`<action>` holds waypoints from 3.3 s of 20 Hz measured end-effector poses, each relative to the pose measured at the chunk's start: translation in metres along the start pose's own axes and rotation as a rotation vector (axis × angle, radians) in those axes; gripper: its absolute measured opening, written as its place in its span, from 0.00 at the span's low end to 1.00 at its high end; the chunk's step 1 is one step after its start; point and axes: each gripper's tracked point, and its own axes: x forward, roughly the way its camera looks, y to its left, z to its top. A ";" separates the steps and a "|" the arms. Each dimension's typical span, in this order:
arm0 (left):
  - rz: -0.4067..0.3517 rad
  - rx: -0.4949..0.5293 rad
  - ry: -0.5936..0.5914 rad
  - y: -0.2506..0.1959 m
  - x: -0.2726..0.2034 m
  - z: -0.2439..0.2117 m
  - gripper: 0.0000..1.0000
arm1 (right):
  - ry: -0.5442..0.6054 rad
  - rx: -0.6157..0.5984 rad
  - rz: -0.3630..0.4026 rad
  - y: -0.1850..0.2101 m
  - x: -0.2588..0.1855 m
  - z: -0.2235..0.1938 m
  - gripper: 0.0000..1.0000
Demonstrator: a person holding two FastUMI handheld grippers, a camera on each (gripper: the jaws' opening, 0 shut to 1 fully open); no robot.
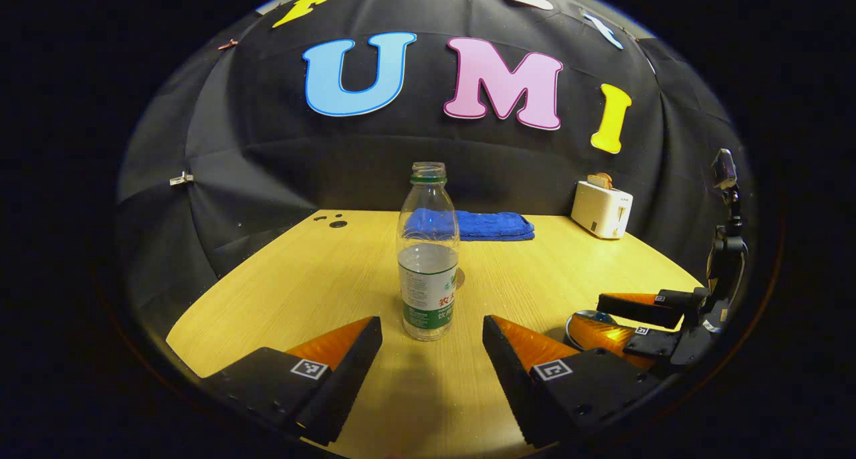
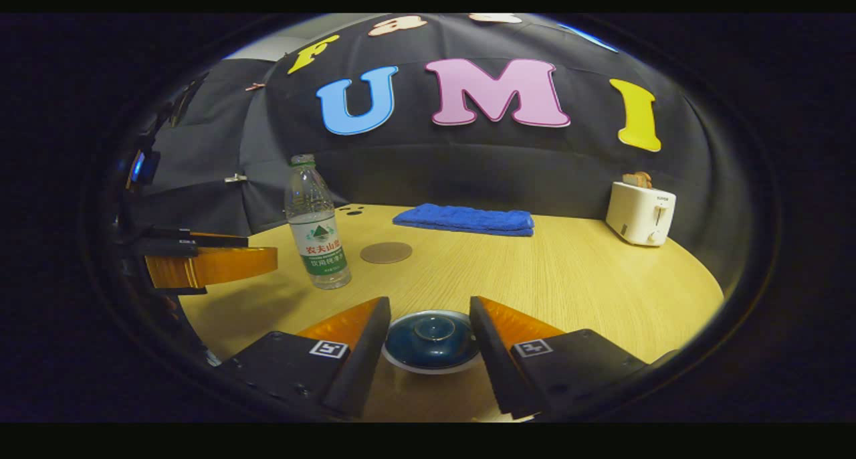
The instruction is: Open the teacup lid with one hand, grasp the water bottle and pour water into the teacup with the other hand; after pouring, place the water bottle on the coaster and then close the teacup lid.
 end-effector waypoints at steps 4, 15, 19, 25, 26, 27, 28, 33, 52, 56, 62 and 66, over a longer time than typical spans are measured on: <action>0.003 0.015 0.005 0.001 -0.005 -0.004 0.95 | 0.006 0.020 -0.017 -0.004 0.000 0.001 0.58; -0.024 0.066 -0.009 -0.010 -0.006 -0.003 0.96 | 0.051 -0.003 0.000 0.002 0.004 0.002 0.28; -0.028 0.053 0.006 -0.007 0.001 -0.005 0.95 | 0.061 -0.018 0.011 0.003 0.006 0.010 0.26; -0.016 0.027 -0.015 0.003 0.028 0.005 0.95 | 0.046 -0.001 0.006 -0.005 0.006 0.040 0.31; -0.025 0.026 -0.020 0.003 0.034 0.007 0.95 | 0.040 -0.001 0.001 -0.009 0.005 0.046 0.21; -0.032 0.029 -0.027 0.003 0.041 0.009 0.95 | 0.037 0.002 -0.004 -0.012 0.003 0.051 0.26; -0.034 0.034 -0.032 0.004 0.049 0.012 0.95 | 0.039 0.005 -0.007 -0.015 0.001 0.053 0.26; -0.048 0.041 -0.074 0.003 0.085 0.021 0.95 | 0.055 0.001 -0.043 -0.035 -0.008 0.050 0.25; -0.035 0.366 -0.110 0.010 0.121 0.048 0.73 | 0.058 0.049 -0.099 -0.049 -0.018 0.034 0.26; -0.012 0.522 -0.111 0.014 0.110 0.058 0.73 | 0.051 0.051 -0.118 -0.057 -0.025 0.037 0.26; -0.047 0.805 -0.116 -0.001 0.100 0.065 0.73 | 0.052 0.060 -0.143 -0.072 -0.039 0.033 0.26; -0.098 0.972 -0.115 -0.023 0.096 0.057 0.73 | 0.053 0.064 -0.160 -0.084 -0.048 0.031 0.26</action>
